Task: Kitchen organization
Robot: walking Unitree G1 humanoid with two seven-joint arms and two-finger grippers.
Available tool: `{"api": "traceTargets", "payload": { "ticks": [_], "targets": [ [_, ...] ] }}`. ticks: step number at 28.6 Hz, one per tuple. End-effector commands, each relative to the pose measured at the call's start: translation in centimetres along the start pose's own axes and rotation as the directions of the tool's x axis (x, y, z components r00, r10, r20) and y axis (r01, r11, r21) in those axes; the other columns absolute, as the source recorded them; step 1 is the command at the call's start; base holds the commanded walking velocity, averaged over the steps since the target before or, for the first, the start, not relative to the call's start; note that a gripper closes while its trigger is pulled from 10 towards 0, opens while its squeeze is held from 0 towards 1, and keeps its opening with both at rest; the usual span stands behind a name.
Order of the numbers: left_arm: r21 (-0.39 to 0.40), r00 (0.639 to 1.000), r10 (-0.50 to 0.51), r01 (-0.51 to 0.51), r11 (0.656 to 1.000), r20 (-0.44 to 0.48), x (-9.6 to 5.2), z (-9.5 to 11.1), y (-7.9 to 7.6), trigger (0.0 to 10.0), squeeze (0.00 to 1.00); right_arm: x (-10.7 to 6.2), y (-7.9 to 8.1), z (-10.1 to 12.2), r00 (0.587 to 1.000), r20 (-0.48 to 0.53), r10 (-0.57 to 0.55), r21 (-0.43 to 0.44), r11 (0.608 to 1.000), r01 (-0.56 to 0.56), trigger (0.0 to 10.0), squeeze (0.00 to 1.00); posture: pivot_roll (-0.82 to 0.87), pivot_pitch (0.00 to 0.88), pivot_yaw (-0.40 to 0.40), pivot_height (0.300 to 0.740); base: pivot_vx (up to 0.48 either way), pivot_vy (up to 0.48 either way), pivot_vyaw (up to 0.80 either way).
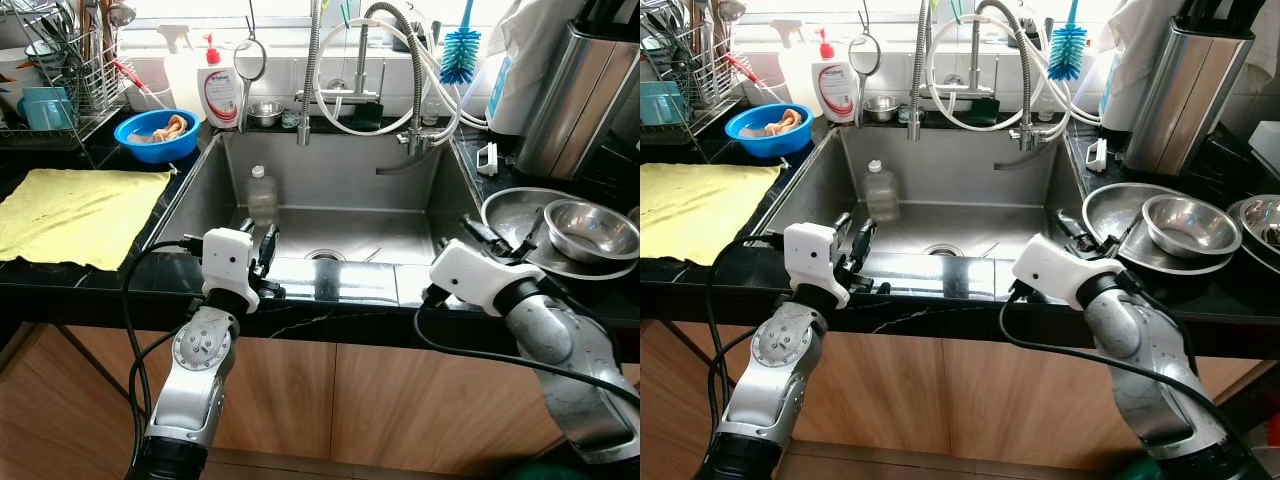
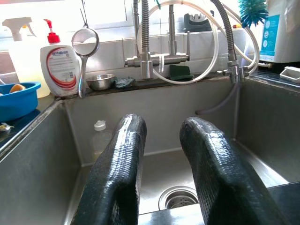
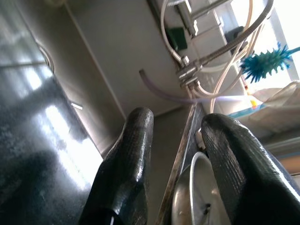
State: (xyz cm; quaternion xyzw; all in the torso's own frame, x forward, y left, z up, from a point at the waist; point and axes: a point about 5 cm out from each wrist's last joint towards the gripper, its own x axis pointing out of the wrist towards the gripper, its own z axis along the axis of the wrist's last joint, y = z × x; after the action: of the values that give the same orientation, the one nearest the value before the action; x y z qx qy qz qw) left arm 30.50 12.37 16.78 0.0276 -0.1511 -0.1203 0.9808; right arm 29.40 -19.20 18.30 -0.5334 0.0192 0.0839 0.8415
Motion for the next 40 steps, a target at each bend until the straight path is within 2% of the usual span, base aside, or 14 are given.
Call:
{"api": "traceTargets", "payload": {
  "ticks": [1, 4, 16, 24, 33, 40],
  "targets": [
    [0.001, 1.0, -0.009, 0.009, 1.0, 0.014, 0.2, 0.3, 0.0, 10.0, 0.0, 0.3, -0.1, 0.3, 1.0, -0.009, -0.002, -0.007, 1.0, 0.002, 10.0, 0.0, -0.11, 0.0, 0.054, 0.74, 0.0, 0.0, 0.0],
    [0.0, 1.0, -0.012, 0.012, 1.0, 0.011, 0.2, 0.3, -0.1, 10.0, 0.0, 0.4, -0.3, 0.4, 1.0, -0.021, -0.011, 0.005, 1.0, 0.011, 10.0, 0.0, -0.11, 0.0, 0.052, 0.74, 0.0, 0.0, 0.0],
    [-0.004, 1.0, -0.012, 0.012, 1.0, 0.006, 0.1, 0.2, 0.0, 10.0, 0.0, 0.5, -0.8, -1.2, 0.985, -0.169, -0.039, -0.039, 0.999, 0.033, 10.0, 0.0, -0.11, 0.006, 0.051, 0.74, 0.0, 0.0, 0.0],
    [-0.007, 1.0, -0.015, 0.015, 1.0, 0.006, 0.2, 0.2, -0.1, 10.0, 0.0, 0.3, -0.8, -1.6, 0.974, -0.223, -0.04, -0.065, 0.998, 0.026, 10.0, 0.0, -0.11, 0.005, 0.049, 0.74, 0.0, 0.0, 0.0],
    [-0.007, 1.0, -0.013, 0.014, 1.0, 0.003, 0.2, 0.1, -0.1, 10.0, 0.0, -0.6, -0.6, -1.4, 0.97, -0.241, -0.041, -0.068, 0.997, 0.025, 10.0, 0.0, -0.11, 0.005, 0.049, 0.74, 0.0, 0.0, 0.0],
    [-0.011, 1.0, -0.015, 0.015, 1.0, 0.003, 0.1, 0.0, -0.1, 10.0, 0.0, -0.7, -0.8, -1.4, 0.968, -0.247, -0.043, -0.08, 0.996, 0.024, 10.0, 0.0, -0.11, 0.005, 0.047, 0.74, 0.0, 0.0, 0.0]
  ]
}}
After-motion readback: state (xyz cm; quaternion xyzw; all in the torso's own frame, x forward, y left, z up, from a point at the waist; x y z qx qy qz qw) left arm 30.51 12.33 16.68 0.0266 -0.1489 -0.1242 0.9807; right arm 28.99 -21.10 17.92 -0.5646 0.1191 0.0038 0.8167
